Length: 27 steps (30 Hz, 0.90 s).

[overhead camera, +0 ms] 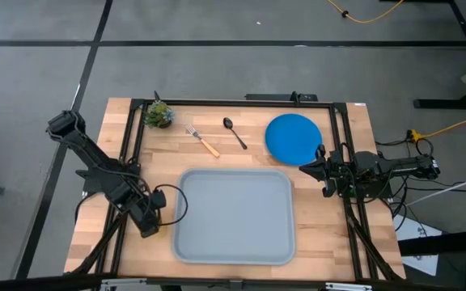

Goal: Pick and place plate/cup/fork/spoon on tray
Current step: Put the yellow cup on the top left of the gray tray

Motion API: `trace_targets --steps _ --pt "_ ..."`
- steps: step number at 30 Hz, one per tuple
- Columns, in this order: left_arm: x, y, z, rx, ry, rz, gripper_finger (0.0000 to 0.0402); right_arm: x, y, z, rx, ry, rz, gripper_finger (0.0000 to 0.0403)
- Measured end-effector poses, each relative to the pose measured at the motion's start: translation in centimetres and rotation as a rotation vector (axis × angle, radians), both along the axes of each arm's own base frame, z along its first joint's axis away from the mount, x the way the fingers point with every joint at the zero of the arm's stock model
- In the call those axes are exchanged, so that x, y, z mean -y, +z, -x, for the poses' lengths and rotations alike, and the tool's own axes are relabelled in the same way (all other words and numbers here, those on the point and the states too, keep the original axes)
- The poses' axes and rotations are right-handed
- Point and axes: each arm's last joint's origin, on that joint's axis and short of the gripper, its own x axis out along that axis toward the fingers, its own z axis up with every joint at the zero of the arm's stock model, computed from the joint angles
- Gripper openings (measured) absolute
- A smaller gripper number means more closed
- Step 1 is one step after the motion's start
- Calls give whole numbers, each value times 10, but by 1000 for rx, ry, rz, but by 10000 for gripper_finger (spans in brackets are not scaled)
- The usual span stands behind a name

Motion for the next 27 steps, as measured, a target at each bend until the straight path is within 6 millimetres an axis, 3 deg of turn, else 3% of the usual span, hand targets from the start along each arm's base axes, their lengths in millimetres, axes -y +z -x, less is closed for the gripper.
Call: trace_targets --steps 4,9,13,16,22,27 --pt "-1 13 -9 26 39 51 5 0 0 0 0 0 0 12" --pt "-1 55 -27 186 -44 49 3 0 0 0 0 0 0 12" --pt "-7 95 -45 442 -86 -110 3 0 0 0 0 0 0 12" --pt "-17 114 -59 576 -136 -282 2 0 0 0 0 0 0 12" --pt "-45 113 -95 651 -104 -511 2 0 0 0 0 0 0 12" --pt "-78 88 -131 533 -33 -436 2 0 0 0 1 0 -2 12"
